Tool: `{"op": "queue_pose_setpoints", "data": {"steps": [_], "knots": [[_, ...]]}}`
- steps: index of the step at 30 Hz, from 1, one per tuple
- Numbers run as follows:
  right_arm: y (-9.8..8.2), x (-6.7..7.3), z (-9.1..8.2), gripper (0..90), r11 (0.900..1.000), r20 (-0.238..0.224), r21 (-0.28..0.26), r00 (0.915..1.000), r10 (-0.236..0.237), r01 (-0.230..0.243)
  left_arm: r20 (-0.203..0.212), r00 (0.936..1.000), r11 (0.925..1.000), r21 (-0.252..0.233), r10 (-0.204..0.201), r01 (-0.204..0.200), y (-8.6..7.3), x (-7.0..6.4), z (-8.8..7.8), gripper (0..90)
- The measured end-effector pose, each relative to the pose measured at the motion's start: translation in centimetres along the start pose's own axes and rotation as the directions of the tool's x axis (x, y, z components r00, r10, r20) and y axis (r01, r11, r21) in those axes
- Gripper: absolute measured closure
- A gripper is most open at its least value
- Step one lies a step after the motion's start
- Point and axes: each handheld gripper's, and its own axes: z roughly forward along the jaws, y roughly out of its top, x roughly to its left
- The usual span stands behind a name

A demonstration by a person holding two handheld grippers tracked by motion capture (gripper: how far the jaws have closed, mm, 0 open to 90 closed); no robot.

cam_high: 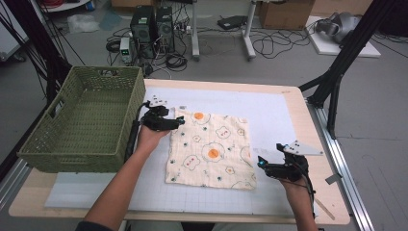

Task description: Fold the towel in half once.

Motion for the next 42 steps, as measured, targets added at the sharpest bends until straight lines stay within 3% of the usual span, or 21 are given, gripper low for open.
{"op": "queue_pose_setpoints", "data": {"steps": [2,4,8,12,16,22,24,30,33,38,42], "knots": [[0.0,0.0,0.1,11.1,1.0,0.0,0.002,1.0,-0.003,0.003,-0.012,0.9999,1.0,0.007,-0.006,0.006,0.1,0.3,0.7,29.1],[0.0,0.0,0.2,11.1,1.0,-0.003,0.004,1.0,-0.006,0.006,-0.03,0.9996,0.9987,0.051,-0.002,0.003,0.1,0.5,1.5,30.9],[0.0,0.0,0.3,11.1,1.0,-0.007,0.009,1.0,-0.002,0.002,-0.065,0.9979,0.9961,0.088,0.005,0.001,0.1,0.9,2.9,34.2],[0.0,-0.1,0.4,11.1,1.0,-0.006,0.007,1.0,0.002,-0.002,-0.097,0.9946,0.9935,0.111,0.038,-0.027,0.2,0.9,4.1,37.7],[0.1,-0.1,0.7,11.1,1.0,-0.01,0.01,0.9999,-0.005,0.005,-0.141,0.9865,0.9901,0.124,0.083,-0.065,0.0,0.7,4.7,38.5],[0.1,0.1,0.9,11.1,1.0,-0.014,0.016,0.9999,-0.004,0.004,-0.141,0.9858,0.9847,0.161,0.091,-0.068,-0.5,0.9,5.1,42.6],[0.1,0.0,1.0,11.1,1.0,-0.013,0.025,0.9999,0.005,-0.005,-0.119,0.9896,0.9852,0.16,0.08,-0.061,-0.7,1.0,5.1,46.1],[0.8,-0.2,2.4,11.2,0.999,-0.028,0.044,0.9994,0.019,-0.018,-0.056,0.9921,0.9837,0.147,0.113,-0.103,-0.9,0.8,4.9,67.2],[1.6,-0.3,3.2,11.8,0.998,-0.032,0.061,0.9994,0.01,-0.008,-0.038,0.9883,0.981,0.132,0.148,-0.142,-1.2,0.3,4.8,81.5],[3.2,-0.8,4.7,13.7,0.998,-0.017,0.059,0.9999,0.003,-0.002,-0.035,0.9935,0.9863,0.128,0.109,-0.104,-1.2,0.4,4.8,85.0],[4.7,-2.0,6.9,12.9,0.994,0.007,0.103,0.9998,0.017,-0.018,-0.031,0.9936,0.9858,0.133,0.108,-0.103,-1.2,0.5,4.6,85.5]]}}
